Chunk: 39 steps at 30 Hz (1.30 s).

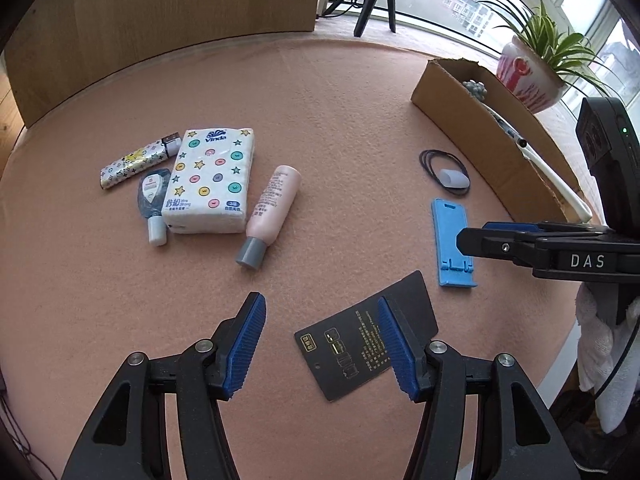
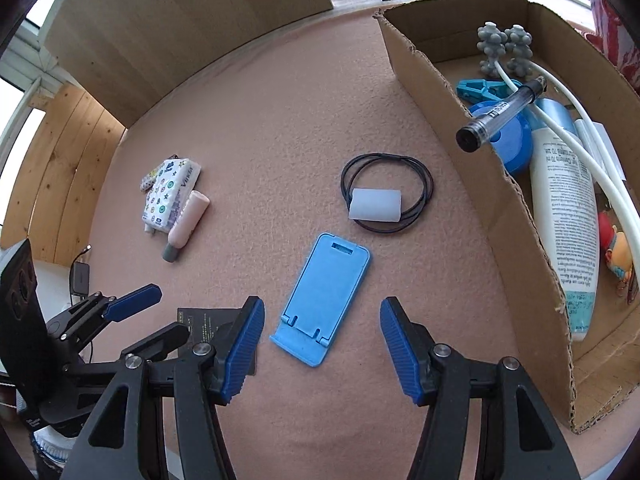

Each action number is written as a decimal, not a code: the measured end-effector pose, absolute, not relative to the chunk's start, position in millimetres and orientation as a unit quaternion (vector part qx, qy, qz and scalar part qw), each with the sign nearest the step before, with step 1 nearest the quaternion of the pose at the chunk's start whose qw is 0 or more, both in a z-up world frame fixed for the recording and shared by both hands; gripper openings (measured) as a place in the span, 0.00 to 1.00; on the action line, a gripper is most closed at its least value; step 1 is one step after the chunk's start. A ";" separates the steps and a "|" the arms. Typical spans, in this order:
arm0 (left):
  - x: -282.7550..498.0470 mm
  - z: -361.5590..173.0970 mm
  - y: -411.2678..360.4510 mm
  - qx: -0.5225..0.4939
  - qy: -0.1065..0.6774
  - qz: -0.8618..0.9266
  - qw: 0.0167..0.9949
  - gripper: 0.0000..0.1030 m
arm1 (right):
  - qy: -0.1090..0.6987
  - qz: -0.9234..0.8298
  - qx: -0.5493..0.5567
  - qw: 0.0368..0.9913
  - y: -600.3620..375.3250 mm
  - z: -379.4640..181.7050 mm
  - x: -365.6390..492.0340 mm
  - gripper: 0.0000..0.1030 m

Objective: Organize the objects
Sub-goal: 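Move the left tool to the pink lotion bottle while the right tool approaches the blue phone stand, then grasp the pink lotion bottle with the left tool while the right tool grasps the blue phone stand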

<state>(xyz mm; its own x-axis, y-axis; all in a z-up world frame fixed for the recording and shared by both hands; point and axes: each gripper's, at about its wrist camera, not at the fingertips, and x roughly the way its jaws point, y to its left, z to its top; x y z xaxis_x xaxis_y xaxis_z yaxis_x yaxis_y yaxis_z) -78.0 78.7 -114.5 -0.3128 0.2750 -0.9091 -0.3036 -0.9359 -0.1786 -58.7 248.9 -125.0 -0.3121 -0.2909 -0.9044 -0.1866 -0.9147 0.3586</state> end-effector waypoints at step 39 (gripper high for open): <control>-142.8 -139.2 96.2 -0.559 0.050 0.804 0.198 0.26 | -0.054 -0.804 0.592 -0.003 222.9 -130.2 -55.9 0.34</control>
